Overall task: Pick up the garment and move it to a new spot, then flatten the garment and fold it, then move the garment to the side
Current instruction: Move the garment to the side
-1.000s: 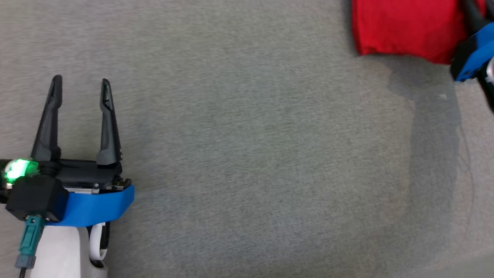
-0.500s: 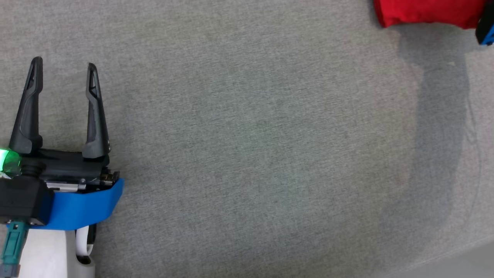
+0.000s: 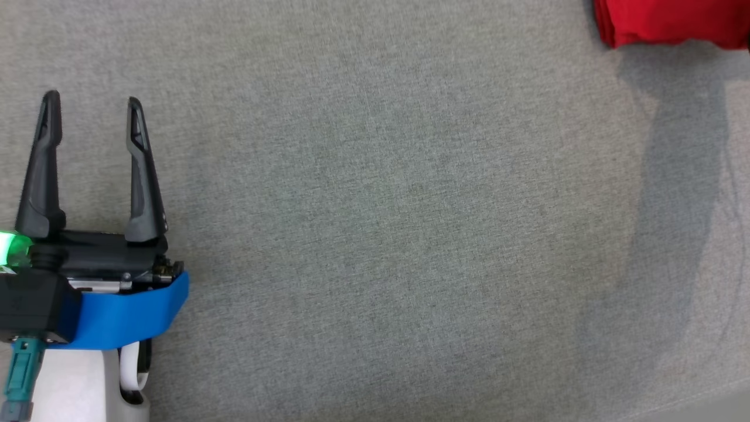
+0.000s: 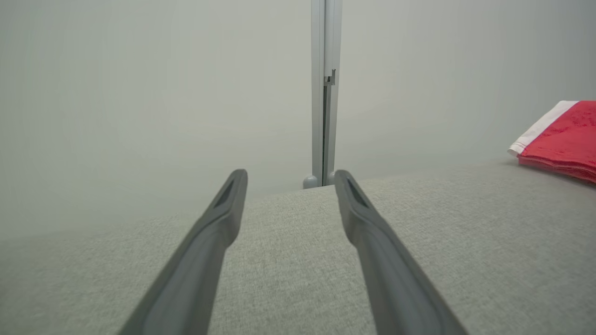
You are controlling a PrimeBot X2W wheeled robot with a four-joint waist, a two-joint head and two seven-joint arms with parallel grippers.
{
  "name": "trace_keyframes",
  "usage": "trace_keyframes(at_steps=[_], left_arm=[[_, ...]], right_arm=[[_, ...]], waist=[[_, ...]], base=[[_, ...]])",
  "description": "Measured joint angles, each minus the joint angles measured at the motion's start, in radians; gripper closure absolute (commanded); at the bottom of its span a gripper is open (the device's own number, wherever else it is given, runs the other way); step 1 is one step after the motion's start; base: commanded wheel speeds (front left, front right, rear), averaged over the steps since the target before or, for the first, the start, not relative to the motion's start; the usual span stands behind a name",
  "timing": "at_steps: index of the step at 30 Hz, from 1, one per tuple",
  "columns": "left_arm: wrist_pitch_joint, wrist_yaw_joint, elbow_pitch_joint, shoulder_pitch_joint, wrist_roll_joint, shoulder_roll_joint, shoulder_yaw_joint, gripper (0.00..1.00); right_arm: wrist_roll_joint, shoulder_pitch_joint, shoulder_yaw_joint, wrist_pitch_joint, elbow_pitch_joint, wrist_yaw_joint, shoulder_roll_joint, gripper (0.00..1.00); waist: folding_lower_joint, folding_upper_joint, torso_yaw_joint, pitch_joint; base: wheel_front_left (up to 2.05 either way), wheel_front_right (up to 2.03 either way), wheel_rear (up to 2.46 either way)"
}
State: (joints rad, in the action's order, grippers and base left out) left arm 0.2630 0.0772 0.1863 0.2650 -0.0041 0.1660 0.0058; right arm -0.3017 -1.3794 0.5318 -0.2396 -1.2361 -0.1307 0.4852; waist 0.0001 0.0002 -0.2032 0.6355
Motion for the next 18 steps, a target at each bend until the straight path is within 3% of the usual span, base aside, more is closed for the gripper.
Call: trace_keyframes(at_steps=[9,18], left_arm=[[0.0,-0.01,-0.056,-0.058,-0.029,-0.021,0.006,0.0],[0.0,-0.024,-0.116,-0.16,-0.058,-0.05,0.028,0.0]], right_arm=[[0.017,0.06,-0.045,-0.02,0.003,0.0,-0.011,0.0],[-0.026,0.276,-0.142,-0.022,0.255,0.0,-0.056,0.0]], waist=[[-0.0002,-0.0003,0.03,-0.132],[-0.0004,-0.0004,0.075,-0.307]], base=[[0.0,0.0,0.0],[0.0,0.0,0.0]])
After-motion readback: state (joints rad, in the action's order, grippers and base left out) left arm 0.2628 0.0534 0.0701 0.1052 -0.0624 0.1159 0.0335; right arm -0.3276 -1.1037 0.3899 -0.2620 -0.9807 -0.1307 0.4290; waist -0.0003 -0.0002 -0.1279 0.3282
